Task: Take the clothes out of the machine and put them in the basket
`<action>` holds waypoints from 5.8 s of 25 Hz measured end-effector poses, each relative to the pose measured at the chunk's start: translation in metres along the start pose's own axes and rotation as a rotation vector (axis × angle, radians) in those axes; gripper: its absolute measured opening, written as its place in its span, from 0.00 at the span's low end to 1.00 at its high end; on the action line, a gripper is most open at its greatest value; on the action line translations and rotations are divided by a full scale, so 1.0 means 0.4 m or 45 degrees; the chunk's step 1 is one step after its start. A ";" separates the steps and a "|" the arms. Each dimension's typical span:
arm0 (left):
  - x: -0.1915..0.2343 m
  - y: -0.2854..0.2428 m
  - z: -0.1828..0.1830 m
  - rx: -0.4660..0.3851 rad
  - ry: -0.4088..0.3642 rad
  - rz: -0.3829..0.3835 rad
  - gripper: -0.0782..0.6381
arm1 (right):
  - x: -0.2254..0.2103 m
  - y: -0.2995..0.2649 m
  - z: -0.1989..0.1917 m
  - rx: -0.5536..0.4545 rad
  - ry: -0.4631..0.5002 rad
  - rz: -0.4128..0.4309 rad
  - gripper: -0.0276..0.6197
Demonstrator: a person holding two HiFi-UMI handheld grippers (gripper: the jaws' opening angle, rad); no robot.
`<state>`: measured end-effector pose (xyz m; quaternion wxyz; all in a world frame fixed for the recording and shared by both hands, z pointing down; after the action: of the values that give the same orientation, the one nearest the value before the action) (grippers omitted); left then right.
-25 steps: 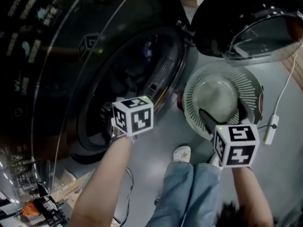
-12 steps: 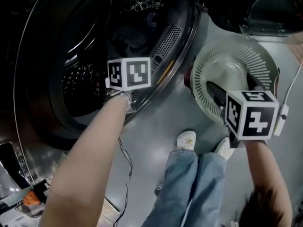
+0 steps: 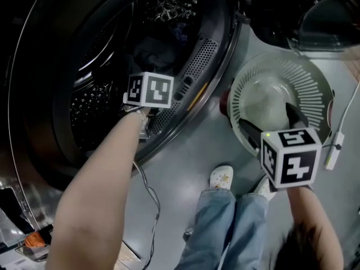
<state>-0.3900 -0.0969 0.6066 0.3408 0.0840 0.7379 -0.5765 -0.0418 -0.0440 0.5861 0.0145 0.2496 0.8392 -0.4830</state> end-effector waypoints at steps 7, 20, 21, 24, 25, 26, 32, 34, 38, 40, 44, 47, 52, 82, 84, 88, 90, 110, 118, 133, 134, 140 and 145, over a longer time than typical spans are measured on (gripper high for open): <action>-0.037 0.012 -0.015 0.165 -0.033 -0.034 0.34 | 0.014 0.010 -0.009 0.021 0.070 0.033 0.89; -0.027 0.171 -0.019 -0.105 0.114 0.188 0.27 | -0.005 0.087 0.003 0.024 0.045 0.021 0.89; -0.026 0.189 -0.023 -0.122 0.134 0.184 0.27 | -0.006 0.095 0.006 0.024 0.047 0.019 0.89; -0.032 0.243 -0.032 -0.158 0.180 0.157 0.26 | -0.010 0.115 0.012 0.017 0.036 0.010 0.89; -0.035 0.261 -0.034 -0.172 0.187 0.149 0.26 | -0.010 0.122 0.013 0.013 0.028 0.008 0.89; -0.039 0.278 -0.036 -0.187 0.193 0.143 0.26 | -0.011 0.129 0.014 0.010 0.020 0.007 0.89; -0.064 0.374 -0.025 -0.280 0.221 0.078 0.26 | -0.012 0.163 0.000 0.031 0.021 -0.001 0.89; -0.071 0.410 -0.017 -0.313 0.225 0.060 0.25 | -0.012 0.173 -0.003 0.036 0.021 -0.005 0.89; -0.078 0.474 -0.003 -0.371 0.223 0.047 0.23 | -0.007 0.194 0.003 0.022 -0.025 0.000 0.89; -0.083 0.497 0.002 -0.383 0.247 0.015 0.22 | -0.005 0.204 0.004 0.015 -0.037 0.007 0.89; -0.109 0.546 0.022 -0.421 0.278 -0.090 0.22 | -0.018 0.222 -0.003 -0.007 -0.048 0.002 0.88; -0.128 0.575 0.043 -0.442 0.293 -0.151 0.22 | -0.035 0.236 -0.012 -0.010 -0.077 -0.001 0.88; -0.138 0.617 0.086 -0.458 0.315 -0.212 0.22 | -0.063 0.273 -0.013 -0.011 -0.096 -0.019 0.88; -0.520 0.909 0.389 -0.642 0.218 -0.754 0.22 | -0.319 0.437 -0.104 -0.039 -0.320 -0.128 0.88; -0.545 0.925 0.401 -0.643 0.218 -0.804 0.22 | -0.330 0.443 -0.114 -0.037 -0.328 -0.133 0.88; -0.586 0.918 0.406 -0.603 0.191 -0.859 0.22 | -0.350 0.452 -0.129 -0.037 -0.337 -0.141 0.88; -0.597 0.897 0.401 -0.580 0.164 -0.841 0.22 | -0.359 0.454 -0.133 -0.041 -0.343 -0.144 0.88; -0.591 0.674 0.258 -0.366 0.023 -0.780 0.73 | -0.325 0.389 -0.144 0.013 -0.324 -0.109 0.88; -0.444 0.558 0.168 -0.306 0.032 -0.649 0.73 | -0.272 0.334 -0.131 0.045 -0.288 -0.096 0.88; -0.042 0.321 0.026 -0.223 0.128 -0.204 0.73 | -0.071 0.185 -0.061 0.076 -0.137 0.071 0.88; -0.026 0.311 0.020 -0.217 0.148 -0.178 0.73 | -0.053 0.168 -0.052 0.076 -0.107 0.087 0.88; 0.009 0.261 0.008 -0.186 0.272 -0.132 0.73 | 0.065 0.055 0.032 -0.029 0.083 0.273 0.88; 0.031 0.229 0.012 -0.168 0.351 -0.092 0.73 | 0.175 -0.078 0.061 -0.030 0.360 0.367 0.88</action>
<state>-0.3502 -0.0752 0.5260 0.2202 0.1132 0.8164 -0.5217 -0.1222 -0.0485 0.5795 -0.0317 0.4322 0.7941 -0.4261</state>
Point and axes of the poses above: the fingertips, and each gripper's own axes: y backward along the fingers, x to its left, z out of its top, the point moved 4 cm from there along y, backward along the fingers, and after that the axes turned 6 degrees about -y, right-handed, at the moved point
